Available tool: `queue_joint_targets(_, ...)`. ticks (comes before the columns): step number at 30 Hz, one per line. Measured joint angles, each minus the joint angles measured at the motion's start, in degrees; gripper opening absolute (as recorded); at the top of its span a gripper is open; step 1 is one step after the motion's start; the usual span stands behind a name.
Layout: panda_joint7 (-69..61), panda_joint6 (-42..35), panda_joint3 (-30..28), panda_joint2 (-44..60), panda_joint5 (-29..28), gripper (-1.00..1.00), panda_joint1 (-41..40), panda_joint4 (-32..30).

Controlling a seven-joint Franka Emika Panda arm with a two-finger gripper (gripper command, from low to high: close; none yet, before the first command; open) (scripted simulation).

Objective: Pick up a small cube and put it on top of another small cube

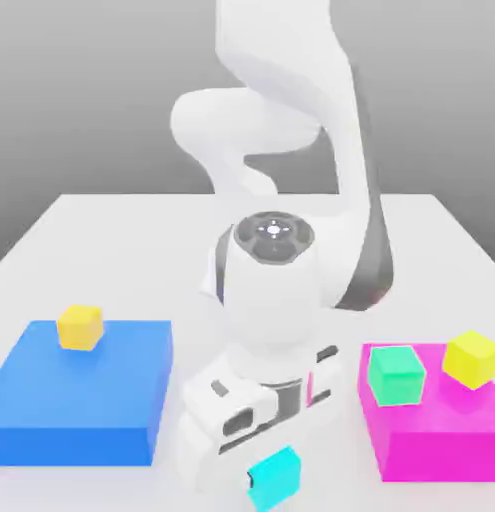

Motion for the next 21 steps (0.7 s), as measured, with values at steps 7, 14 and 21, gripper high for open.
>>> queue_joint_targets(7,-2.42,-10.23,4.93,-13.93,-0.58,-1.0,7.34,-3.94)
queue_joint_targets(14,-2.88,-15.22,8.57,-23.5,-3.38,-1.0,11.62,-8.07)
queue_joint_targets(21,-2.59,-8.8,8.81,-18.82,-3.92,1.0,11.69,-9.8)
